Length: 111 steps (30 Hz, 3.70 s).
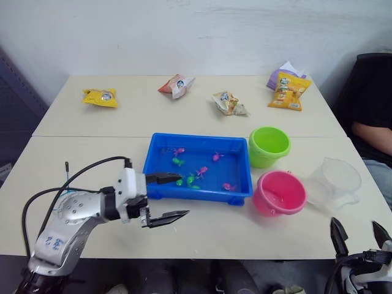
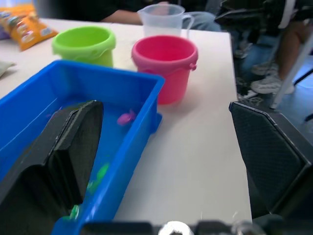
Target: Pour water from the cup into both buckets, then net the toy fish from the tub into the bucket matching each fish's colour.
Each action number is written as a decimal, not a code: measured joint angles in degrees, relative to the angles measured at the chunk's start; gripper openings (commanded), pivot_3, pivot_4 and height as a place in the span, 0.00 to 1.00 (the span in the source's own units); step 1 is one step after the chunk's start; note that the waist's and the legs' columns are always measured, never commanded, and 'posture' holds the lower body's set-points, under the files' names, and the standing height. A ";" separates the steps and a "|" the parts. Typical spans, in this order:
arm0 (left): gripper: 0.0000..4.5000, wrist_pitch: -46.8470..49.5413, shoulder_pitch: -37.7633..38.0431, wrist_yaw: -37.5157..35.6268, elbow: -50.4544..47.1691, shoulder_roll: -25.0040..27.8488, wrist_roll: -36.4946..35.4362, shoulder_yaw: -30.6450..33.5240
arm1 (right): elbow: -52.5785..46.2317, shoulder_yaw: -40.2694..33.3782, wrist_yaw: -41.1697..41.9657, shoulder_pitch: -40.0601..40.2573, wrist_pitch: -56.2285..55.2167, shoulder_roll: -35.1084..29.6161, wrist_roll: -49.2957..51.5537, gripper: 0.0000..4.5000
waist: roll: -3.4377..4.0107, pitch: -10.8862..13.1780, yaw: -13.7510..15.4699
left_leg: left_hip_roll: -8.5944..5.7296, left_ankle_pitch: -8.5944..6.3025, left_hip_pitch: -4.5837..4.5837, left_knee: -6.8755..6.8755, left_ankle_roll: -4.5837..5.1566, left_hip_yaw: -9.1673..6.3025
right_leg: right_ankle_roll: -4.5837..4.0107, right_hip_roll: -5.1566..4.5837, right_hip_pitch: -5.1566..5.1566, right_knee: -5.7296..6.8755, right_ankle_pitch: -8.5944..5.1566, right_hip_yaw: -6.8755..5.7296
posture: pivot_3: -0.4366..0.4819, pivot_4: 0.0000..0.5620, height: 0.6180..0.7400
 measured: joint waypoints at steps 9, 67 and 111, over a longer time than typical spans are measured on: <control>0.99 2.19 -6.92 -2.29 3.17 -2.16 0.07 -4.26 | 8.12 -0.04 -7.69 -12.60 3.74 -3.28 -4.11 1.00 | 0.05 0.03 0.35 | -0.01 0.02 0.02 -0.05 0.04 -0.03 | 0.02 0.05 -0.02 0.00 -0.03 0.00 | 0.48 0.27 1.00; 1.00 -0.89 -3.09 -1.57 5.32 -2.88 2.63 -2.49 | 22.53 -4.03 -24.27 -36.51 9.29 -6.82 6.06 0.01 | 0.42 0.29 0.15 | 0.02 0.03 -0.27 -0.20 0.03 0.00 | 0.10 0.10 -0.38 -0.10 -0.03 0.06 | 0.48 0.27 1.00; 1.00 -7.39 -17.26 -14.20 25.75 -14.10 6.22 -10.99 | 3.49 -1.92 -2.97 -18.11 -12.77 -28.92 -33.26 0.01 | 0.26 0.39 0.42 | 0.04 0.39 -0.79 0.02 -0.35 0.36 | 0.43 0.60 -0.92 -0.10 0.09 0.66 | 0.48 0.27 1.00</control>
